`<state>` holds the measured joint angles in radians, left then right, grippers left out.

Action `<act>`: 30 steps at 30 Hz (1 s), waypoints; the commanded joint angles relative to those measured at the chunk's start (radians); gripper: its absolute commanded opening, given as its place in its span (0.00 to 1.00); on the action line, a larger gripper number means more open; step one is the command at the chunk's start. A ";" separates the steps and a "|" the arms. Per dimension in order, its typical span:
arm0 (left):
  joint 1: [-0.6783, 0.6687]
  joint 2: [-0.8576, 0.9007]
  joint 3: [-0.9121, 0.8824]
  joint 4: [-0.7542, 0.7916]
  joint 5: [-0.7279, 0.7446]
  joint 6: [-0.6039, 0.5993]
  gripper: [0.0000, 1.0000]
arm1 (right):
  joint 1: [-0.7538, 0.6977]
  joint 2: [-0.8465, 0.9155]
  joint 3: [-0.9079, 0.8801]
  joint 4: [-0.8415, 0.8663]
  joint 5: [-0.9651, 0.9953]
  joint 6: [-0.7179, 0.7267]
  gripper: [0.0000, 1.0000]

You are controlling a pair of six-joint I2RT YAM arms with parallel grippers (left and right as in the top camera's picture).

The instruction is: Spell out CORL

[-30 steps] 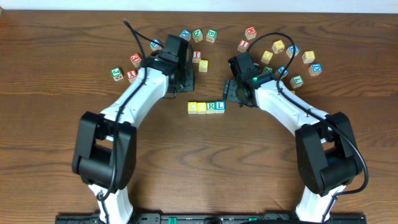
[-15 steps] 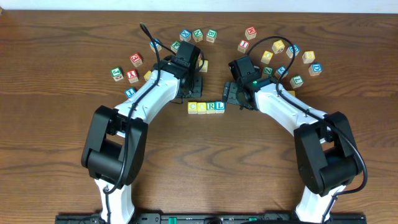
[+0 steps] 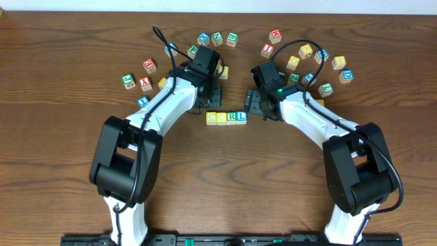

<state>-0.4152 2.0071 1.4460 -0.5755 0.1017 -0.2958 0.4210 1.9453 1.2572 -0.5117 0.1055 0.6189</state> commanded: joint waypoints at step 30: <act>-0.053 0.015 -0.023 -0.029 -0.044 0.005 0.07 | 0.000 -0.026 -0.005 0.000 0.016 0.009 0.86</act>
<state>-0.4706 2.0071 1.4361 -0.5976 0.0811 -0.2943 0.4210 1.9453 1.2572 -0.5117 0.1055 0.6193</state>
